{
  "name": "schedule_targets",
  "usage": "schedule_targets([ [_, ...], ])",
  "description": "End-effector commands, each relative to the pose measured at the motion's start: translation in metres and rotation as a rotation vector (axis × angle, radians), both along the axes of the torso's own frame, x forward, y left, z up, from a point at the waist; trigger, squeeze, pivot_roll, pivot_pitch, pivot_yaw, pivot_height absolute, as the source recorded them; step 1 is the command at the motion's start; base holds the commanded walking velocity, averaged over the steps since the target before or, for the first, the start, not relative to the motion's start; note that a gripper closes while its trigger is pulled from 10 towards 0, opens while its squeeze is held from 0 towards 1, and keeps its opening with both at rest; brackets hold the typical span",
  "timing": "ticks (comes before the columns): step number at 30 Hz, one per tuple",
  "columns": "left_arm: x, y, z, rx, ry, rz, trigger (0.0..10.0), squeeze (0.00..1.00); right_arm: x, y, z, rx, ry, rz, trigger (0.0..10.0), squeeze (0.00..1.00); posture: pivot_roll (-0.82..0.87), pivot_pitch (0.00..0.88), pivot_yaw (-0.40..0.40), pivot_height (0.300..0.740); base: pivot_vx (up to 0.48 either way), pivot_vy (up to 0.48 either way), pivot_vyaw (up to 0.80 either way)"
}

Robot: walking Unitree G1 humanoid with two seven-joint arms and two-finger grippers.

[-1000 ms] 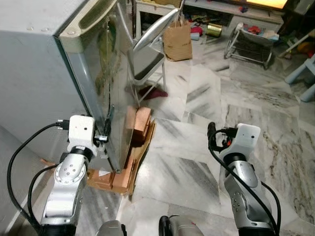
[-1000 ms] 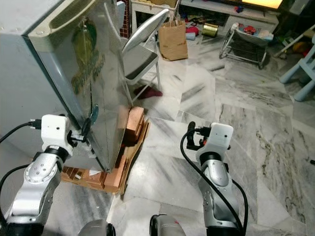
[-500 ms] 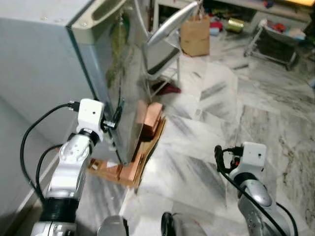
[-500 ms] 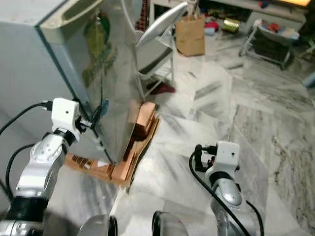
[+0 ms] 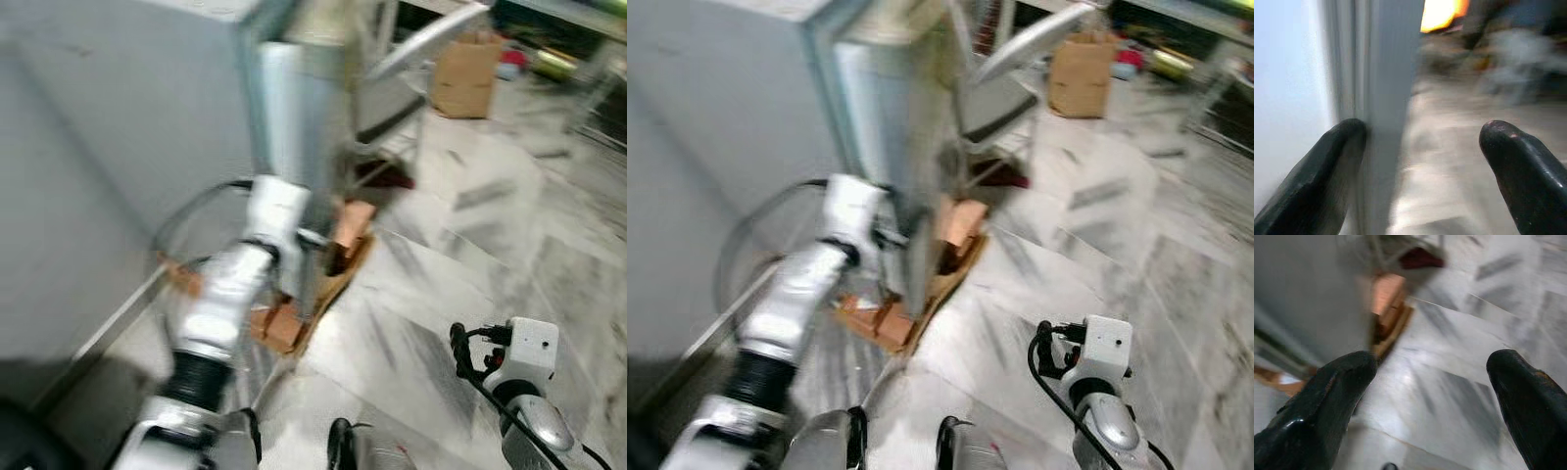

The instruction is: Restocking fridge

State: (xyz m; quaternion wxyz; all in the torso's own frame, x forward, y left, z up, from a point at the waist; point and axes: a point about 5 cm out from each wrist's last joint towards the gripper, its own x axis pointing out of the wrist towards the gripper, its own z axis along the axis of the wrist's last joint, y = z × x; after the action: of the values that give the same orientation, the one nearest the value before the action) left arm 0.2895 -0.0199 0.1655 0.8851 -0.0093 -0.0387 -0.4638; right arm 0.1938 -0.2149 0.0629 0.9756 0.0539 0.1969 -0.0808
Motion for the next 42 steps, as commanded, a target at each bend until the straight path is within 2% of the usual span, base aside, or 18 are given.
schedule_targets([
  [1,-0.027,-0.039,0.052,-0.083,-0.195,-0.228,10.0,0.0,-0.005,-0.002,-0.001,-0.007,0.007,-0.004,10.0,0.0,0.0,0.152,-0.076,0.74,0.0,0.0,0.0],
  [4,-0.018,-0.035,0.05,-0.071,-0.21,-0.179,10.0,0.0,-0.006,0.0,-0.001,-0.008,0.002,-0.003,10.0,0.0,0.0,0.15,-0.071,0.74,0.0,0.0,0.0],
  [5,-0.006,-0.024,0.045,-0.053,-0.202,-0.109,10.0,0.0,-0.007,0.0,-0.001,0.004,-0.004,-0.01,10.0,0.0,0.0,0.15,-0.066,0.74,0.0,0.0,0.0],
  [8,0.012,0.008,0.034,-0.021,-0.179,0.035,10.0,0.0,-0.008,0.0,-0.001,0.018,-0.01,-0.015,10.0,0.0,0.0,0.15,-0.062,0.74,0.0,0.0,0.0],
  [11,0.021,0.04,0.023,0.008,-0.148,0.156,10.0,0.0,-0.007,0.0,-0.001,0.015,-0.024,-0.004,10.0,0.0,0.0,0.149,-0.059,0.74,0.0,0.0,0.0],
  [13,0.023,0.056,0.014,0.037,-0.137,0.209,10.0,0.0,-0.006,0.001,0.0,0.009,-0.028,0.0,10.0,0.0,0.0,0.147,-0.059,0.74,0.0,0.0,0.0],
  [14,0.022,0.072,0.005,0.059,-0.116,0.275,10.0,0.0,-0.003,0.001,0.003,-0.01,-0.052,0.009,10.0,0.0,0.01,0.142,-0.057,0.74,0.0,0.0,0.0],
  [17,0.017,0.095,-0.017,0.087,-0.053,0.351,10.0,0.0,0.003,0.003,0.013,-0.069,-0.113,0.035,10.0,0.0,0.01,0.132,-0.06,0.74,0.0,0.0,0.0],
  [18,0.016,0.097,-0.019,0.09,-0.044,0.356,10.0,0.0,0.004,0.003,0.014,-0.075,-0.119,0.036,10.0,0.0,0.01,0.132,-0.06,0.74,0.0,0.0,0.0],
  [22,0.006,0.121,-0.043,0.135,0.007,0.437,10.0,0.0,0.021,0.015,0.029,-0.06,-0.205,0.081,10.0,0.0,0.01,0.124,-0.057,0.74,0.0,-0.353,-0.21],
  [25,-0.001,0.137,-0.05,0.129,0.049,0.519,10.0,0.0,0.034,0.019,0.037,-0.006,-0.256,0.051,10.0,0.0,0.02,0.121,-0.057,0.74,0.0,-0.425,-0.32],
  [28,-0.004,0.145,-0.052,0.122,0.07,0.559,10.0,0.0,0.042,0.023,0.042,0.068,-0.283,0.003,10.0,0.0,0.03,0.121,-0.056,0.74,0.0,-0.417,0.0],
  [31,-0.006,0.152,-0.052,0.125,0.07,0.59,10.0,0.0,0.052,0.039,0.045,0.178,-0.311,-0.028,10.0,0.0,0.04,0.117,-0.052,0.74,0.169,-0.409,0.0],
  [35,-0.007,0.156,-0.051,0.127,0.07,0.599,10.0,0.0,0.058,0.062,0.042,0.237,-0.329,0.007,10.0,0.0,0.04,0.117,-0.041,0.74,0.282,-0.384,0.0],
  [36,-0.008,0.156,-0.052,0.128,0.073,0.599,10.0,0.0,0.061,0.065,0.037,0.203,-0.32,0.019,10.0,0.0,0.03,0.118,-0.038,0.74,0.292,-0.375,0.0],
  [40,-0.008,0.152,-0.053,0.126,0.076,0.592,10.0,0.0,0.064,0.054,0.031,0.259,-0.317,-0.039,10.0,0.0,0.03,0.122,-0.039,0.74,0.326,-0.349,0.0],
  [41,-0.008,0.15,-0.05,0.114,0.072,0.588,10.0,0.0,0.064,0.056,0.038,0.214,-0.337,0.007,10.0,0.0,0.01,0.127,-0.038,0.74,0.349,-0.326,0.0],
  [42,-0.008,0.15,-0.05,0.114,0.072,0.588,10.0,0.0,0.064,0.056,0.038,0.214,-0.337,0.007,10.0,0.0,0.01,0.127,-0.038,0.74,0.349,-0.326,0.0],
])
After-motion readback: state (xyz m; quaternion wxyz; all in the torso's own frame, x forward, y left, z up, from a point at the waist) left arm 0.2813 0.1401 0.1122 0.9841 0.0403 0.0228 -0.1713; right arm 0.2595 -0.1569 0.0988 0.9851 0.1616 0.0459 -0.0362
